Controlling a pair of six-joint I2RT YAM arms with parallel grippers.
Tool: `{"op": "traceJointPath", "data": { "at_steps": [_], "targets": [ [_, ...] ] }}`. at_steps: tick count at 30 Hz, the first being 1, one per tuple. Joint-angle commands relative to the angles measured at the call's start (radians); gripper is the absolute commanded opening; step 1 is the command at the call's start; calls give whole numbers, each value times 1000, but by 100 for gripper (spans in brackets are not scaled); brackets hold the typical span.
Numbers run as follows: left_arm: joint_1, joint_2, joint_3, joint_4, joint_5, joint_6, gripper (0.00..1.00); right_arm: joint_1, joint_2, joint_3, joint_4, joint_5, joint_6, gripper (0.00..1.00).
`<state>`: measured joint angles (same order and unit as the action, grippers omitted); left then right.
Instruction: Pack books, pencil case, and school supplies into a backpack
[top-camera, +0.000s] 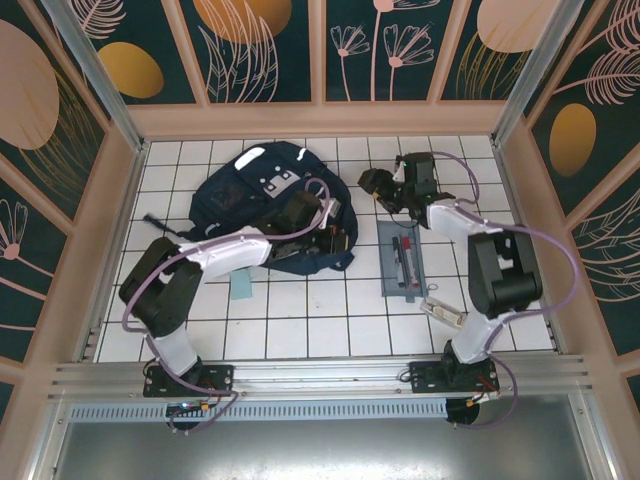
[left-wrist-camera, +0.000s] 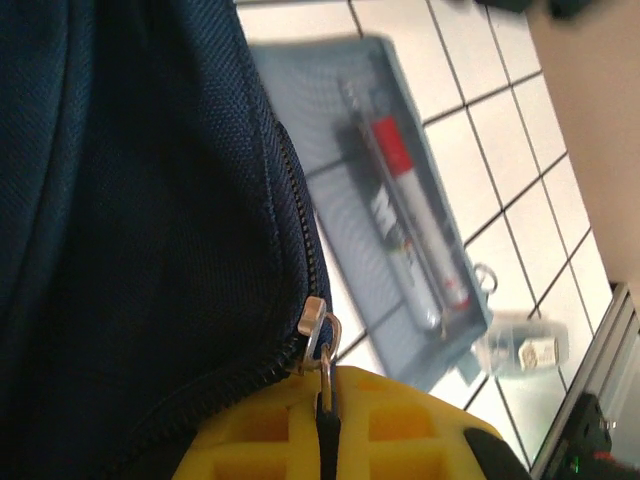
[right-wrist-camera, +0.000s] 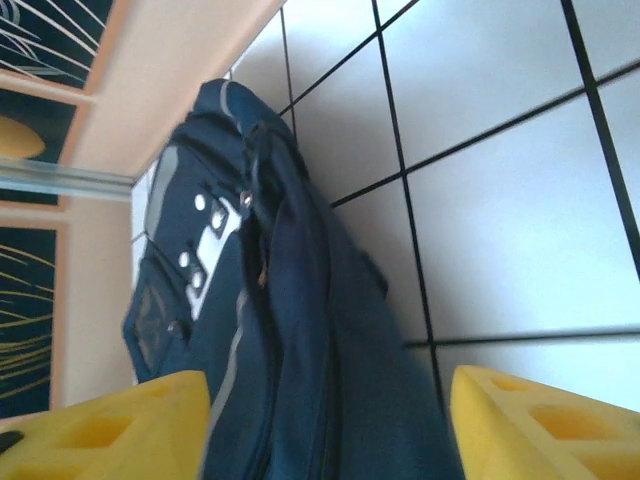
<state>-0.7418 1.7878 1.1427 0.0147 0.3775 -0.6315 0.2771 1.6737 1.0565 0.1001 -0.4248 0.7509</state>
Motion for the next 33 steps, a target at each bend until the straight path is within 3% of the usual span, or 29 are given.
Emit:
{"op": "traceJointPath", "data": {
  "at_steps": [1, 6, 15, 16, 21, 22, 27, 33],
  "targets": [
    [0, 52, 101, 104, 9, 13, 0, 32, -142, -100, -31, 25, 48, 69],
    [1, 86, 140, 89, 32, 39, 0, 69, -212, -252, 87, 9, 166, 70],
    [0, 3, 39, 57, 47, 94, 0, 132, 24, -140, 190, -48, 177, 67],
    [-1, 1, 30, 54, 51, 95, 0, 138, 48, -126, 200, -59, 178, 63],
    [-1, -16, 8, 29, 34, 108, 0, 148, 107, -101, 231, -46, 169, 6],
    [0, -21, 9, 8, 18, 116, 0, 144, 105, -103, 222, -28, 162, 0],
    [26, -48, 6, -121, -82, 157, 0, 109, 74, -114, 194, 51, 139, 0],
    [122, -104, -68, -242, -131, 191, 0, 46, 74, -50, 124, 113, 64, 0]
  ]
}}
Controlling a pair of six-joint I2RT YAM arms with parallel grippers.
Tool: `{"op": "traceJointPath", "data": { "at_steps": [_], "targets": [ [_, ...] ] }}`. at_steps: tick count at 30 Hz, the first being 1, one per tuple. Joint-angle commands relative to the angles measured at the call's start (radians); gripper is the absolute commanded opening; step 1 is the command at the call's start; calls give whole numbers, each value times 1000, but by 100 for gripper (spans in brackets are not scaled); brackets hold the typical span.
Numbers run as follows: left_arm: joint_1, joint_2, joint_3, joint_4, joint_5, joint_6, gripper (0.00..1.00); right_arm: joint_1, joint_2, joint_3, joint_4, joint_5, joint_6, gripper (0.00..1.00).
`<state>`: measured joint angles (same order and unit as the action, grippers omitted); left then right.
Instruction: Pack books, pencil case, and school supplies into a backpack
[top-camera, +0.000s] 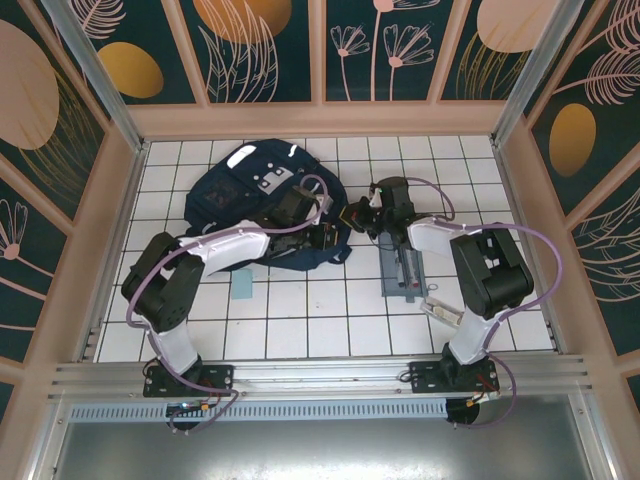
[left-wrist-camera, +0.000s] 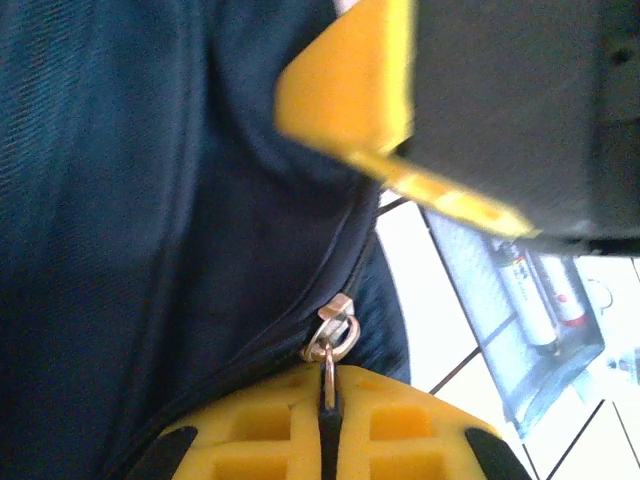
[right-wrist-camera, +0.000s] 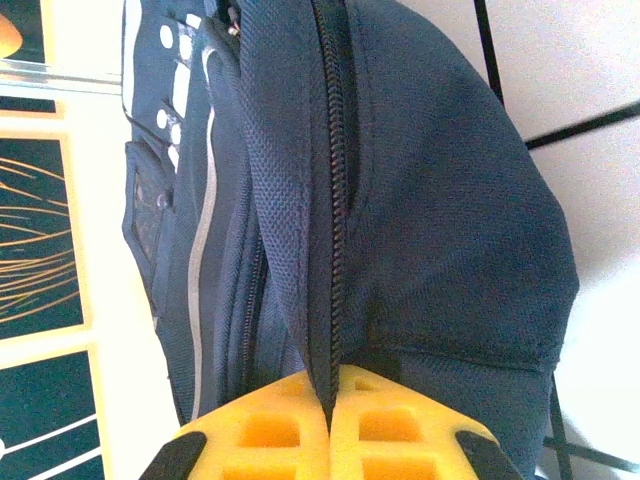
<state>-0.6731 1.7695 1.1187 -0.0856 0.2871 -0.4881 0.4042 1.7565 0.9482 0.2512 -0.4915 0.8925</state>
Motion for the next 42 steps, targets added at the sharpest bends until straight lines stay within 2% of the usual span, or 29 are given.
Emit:
{"op": "traceJointPath", "data": {
  "at_steps": [1, 5, 11, 15, 16, 19, 23, 26, 33, 35, 39, 42],
  "targets": [
    [64, -97, -57, -161, -49, 57, 0, -85, -1, 88, -59, 194, -103, 0],
    [73, -131, -85, -223, -56, 74, 0, -96, 25, 152, -107, 226, -150, 0],
    [73, -165, -116, -244, 45, 27, 0, -137, 67, 202, -105, 247, -153, 0],
    [73, -180, -168, -151, 239, -81, 0, -152, 92, 231, -97, 255, -143, 0],
    [73, -183, -174, -140, 255, -94, 0, -151, 98, 242, -101, 258, -145, 0],
    [72, -185, -161, -205, 158, -63, 0, -153, 100, 259, -111, 278, -158, 0],
    [95, -179, -179, -260, 120, -52, 0, -171, 87, 260, -124, 297, -181, 0],
    [120, -206, -191, -283, 24, -32, 0, -185, 78, 262, -128, 307, -208, 0],
    [283, -249, -232, -246, -271, -8, 0, -220, 55, 262, -134, 312, -244, 0],
    [320, -263, -243, -210, -318, -19, 0, -228, 46, 257, -136, 318, -253, 0],
    [326, -267, -213, -202, -363, 10, 0, -255, 41, 259, -146, 313, -266, 0],
    [326, -259, -176, -193, -228, 41, 0, -263, 45, 283, -160, 258, -274, 2]
  ]
}}
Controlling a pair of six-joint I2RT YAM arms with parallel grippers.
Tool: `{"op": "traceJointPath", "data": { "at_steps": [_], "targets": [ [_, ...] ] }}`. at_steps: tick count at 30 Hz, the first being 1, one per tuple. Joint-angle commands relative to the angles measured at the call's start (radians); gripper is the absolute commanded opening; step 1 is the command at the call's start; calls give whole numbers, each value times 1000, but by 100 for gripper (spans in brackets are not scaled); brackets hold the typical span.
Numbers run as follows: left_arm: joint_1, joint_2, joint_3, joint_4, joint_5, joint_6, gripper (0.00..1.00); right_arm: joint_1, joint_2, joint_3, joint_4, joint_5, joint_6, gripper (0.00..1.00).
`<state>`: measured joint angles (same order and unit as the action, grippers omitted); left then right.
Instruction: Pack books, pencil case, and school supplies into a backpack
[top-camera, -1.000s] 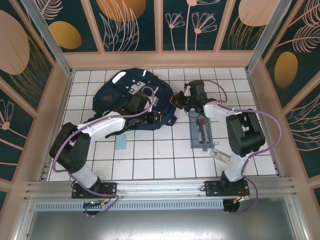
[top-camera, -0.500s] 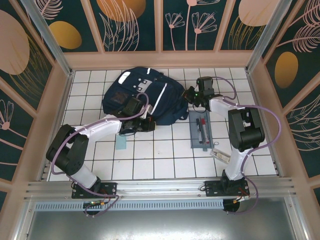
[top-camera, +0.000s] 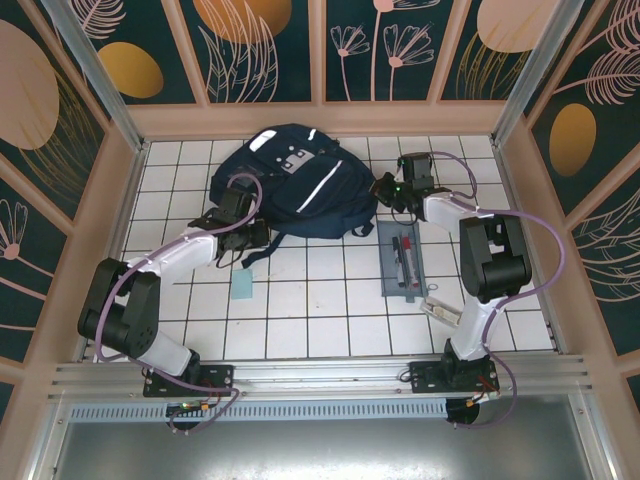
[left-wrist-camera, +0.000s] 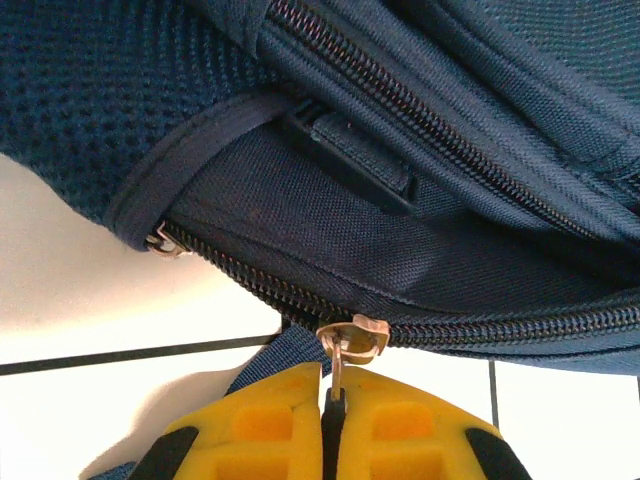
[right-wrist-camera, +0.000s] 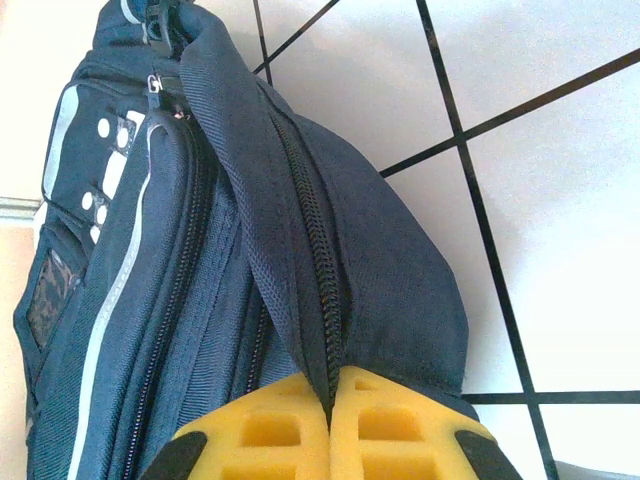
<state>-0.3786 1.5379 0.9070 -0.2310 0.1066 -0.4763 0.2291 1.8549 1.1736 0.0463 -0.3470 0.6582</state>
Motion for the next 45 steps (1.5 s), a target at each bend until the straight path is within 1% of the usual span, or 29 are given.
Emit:
{"op": "traceJointPath", "data": {
  "at_steps": [1, 2, 3, 4, 5, 7, 9, 12, 15, 17, 19, 20, 23, 25, 26, 29, 30, 31, 32, 33, 34, 35, 37, 39, 40, 43, 45],
  "targets": [
    [29, -25, 42, -29, 11, 22, 0, -88, -57, 62, 38, 89, -35, 15],
    [20, -20, 52, -10, 58, 5, 0, -86, -67, 58, 35, 50, -24, 30],
    [-1, -18, 60, 15, 82, -12, 0, -80, -89, 38, 39, 14, -9, 43],
    [-25, -18, 74, 41, 95, -26, 0, -72, -119, 8, 52, -16, 5, 61],
    [-58, -14, 99, 78, 100, -44, 0, -63, -159, -33, 65, -38, 17, 72],
    [-117, 13, 135, 154, 115, -83, 0, -47, -239, -106, 40, -36, 25, 80],
    [-155, 64, 184, 231, 144, -137, 0, -41, -324, -177, 6, -41, 48, 83],
    [-191, 151, 252, 326, 203, -205, 0, -24, -431, -301, 9, -73, 124, 85],
    [-233, 237, 331, 347, 223, -234, 0, 20, -509, -411, 61, -79, 229, 86],
    [-262, 268, 364, 357, 222, -240, 0, 47, -532, -473, 155, -98, 332, 86],
    [-282, 285, 374, 370, 220, -249, 0, 75, -517, -502, 272, -124, 420, 87],
    [-289, 289, 371, 379, 223, -256, 0, 90, -493, -494, 304, -130, 447, 88],
    [-293, 286, 352, 398, 244, -263, 0, 128, -414, -457, 363, -78, 480, 89],
    [-293, 273, 335, 391, 251, -253, 0, 127, -347, -455, 465, -43, 534, 89],
    [-293, 265, 327, 387, 249, -246, 0, 123, -311, -450, 506, -38, 557, 88],
    [-293, 247, 305, 371, 247, -230, 0, 126, -192, -391, 550, -19, 598, 83],
    [-293, 245, 299, 368, 255, -227, 0, 131, -167, -384, 583, -3, 609, 79],
    [-292, 243, 295, 362, 258, -223, 0, 134, -149, -386, 616, 13, 622, 72],
    [-293, 241, 291, 353, 258, -219, 0, 136, -141, -389, 632, 25, 632, 62],
    [-292, 240, 285, 340, 247, -210, 0, 134, -139, -394, 657, 40, 638, 40],
    [-293, 238, 281, 316, 223, -198, 0, 133, -142, -403, 672, 53, 645, 15],
    [-292, 236, 278, 293, 194, -188, 0, 133, -148, -407, 673, 63, 646, 1],
    [-281, 232, 262, 246, 117, -162, 0, 126, -163, -408, 654, 73, 638, 0],
    [-248, 231, 229, 227, 69, -136, 0, 110, -177, -413, 631, 74, 622, 0],
    [-215, 228, 211, 218, 64, -131, 0, 98, -185, -418, 619, 77, 615, 0],
    [-111, 217, 148, 223, 126, -126, 0, 60, -196, -423, 596, 63, 585, 0],
    [-86, 197, 132, 204, 118, -101, 0, 50, -197, -422, 592, 56, 578, 0]
  ]
}}
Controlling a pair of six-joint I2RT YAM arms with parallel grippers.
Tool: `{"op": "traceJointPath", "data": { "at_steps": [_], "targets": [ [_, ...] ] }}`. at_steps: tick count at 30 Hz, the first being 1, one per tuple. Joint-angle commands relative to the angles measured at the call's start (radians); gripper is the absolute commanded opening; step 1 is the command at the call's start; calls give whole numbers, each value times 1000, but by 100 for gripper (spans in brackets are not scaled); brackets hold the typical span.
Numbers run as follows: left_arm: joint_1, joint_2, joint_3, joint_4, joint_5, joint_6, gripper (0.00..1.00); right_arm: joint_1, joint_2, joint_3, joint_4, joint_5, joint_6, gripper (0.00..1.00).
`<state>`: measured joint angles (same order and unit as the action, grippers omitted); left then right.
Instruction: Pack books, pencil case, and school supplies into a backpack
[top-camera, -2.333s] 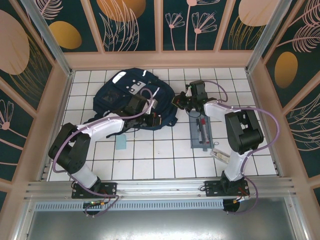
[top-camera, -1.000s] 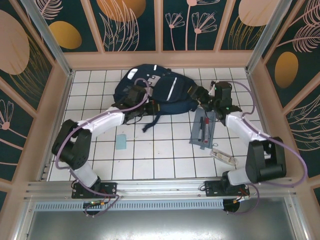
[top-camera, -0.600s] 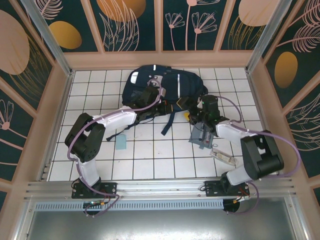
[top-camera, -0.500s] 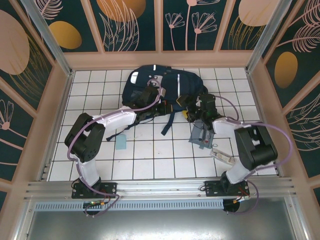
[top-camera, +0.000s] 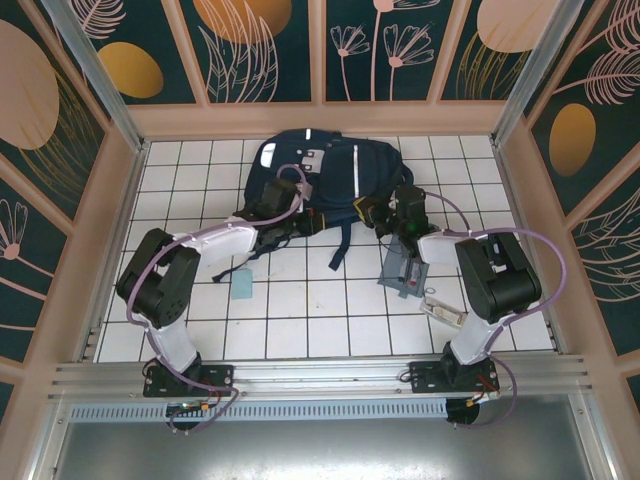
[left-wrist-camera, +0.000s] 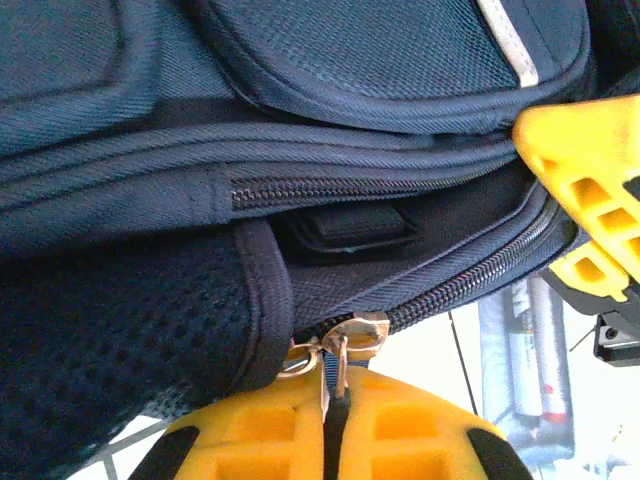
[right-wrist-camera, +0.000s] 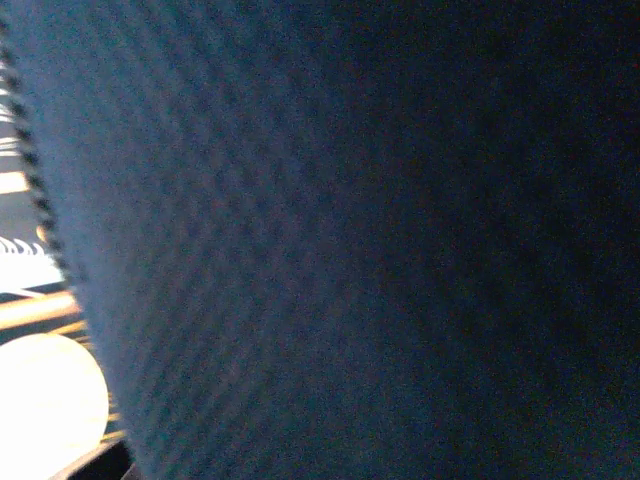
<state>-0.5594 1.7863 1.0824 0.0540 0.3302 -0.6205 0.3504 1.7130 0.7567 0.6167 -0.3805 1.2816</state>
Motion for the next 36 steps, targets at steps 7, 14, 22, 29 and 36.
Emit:
{"op": "traceJointPath", "data": {
  "at_steps": [7, 14, 22, 29, 36],
  "targets": [
    [96, -66, -24, -110, -106, 57, 6, -22, -33, 30, 20, 52, -62, 0],
    [96, -147, -12, -120, -77, 1, 71, 1, -96, 52, -224, -32, -261, 81],
    [96, -214, -34, -122, -258, -44, 79, -22, -312, 161, -790, 142, -609, 99],
    [96, -185, -104, -52, -228, -172, 99, -186, -205, 335, -837, 248, -849, 99],
    [96, -140, -208, 98, -188, -317, 99, -283, 134, 546, -783, 75, -935, 91]
  ]
}}
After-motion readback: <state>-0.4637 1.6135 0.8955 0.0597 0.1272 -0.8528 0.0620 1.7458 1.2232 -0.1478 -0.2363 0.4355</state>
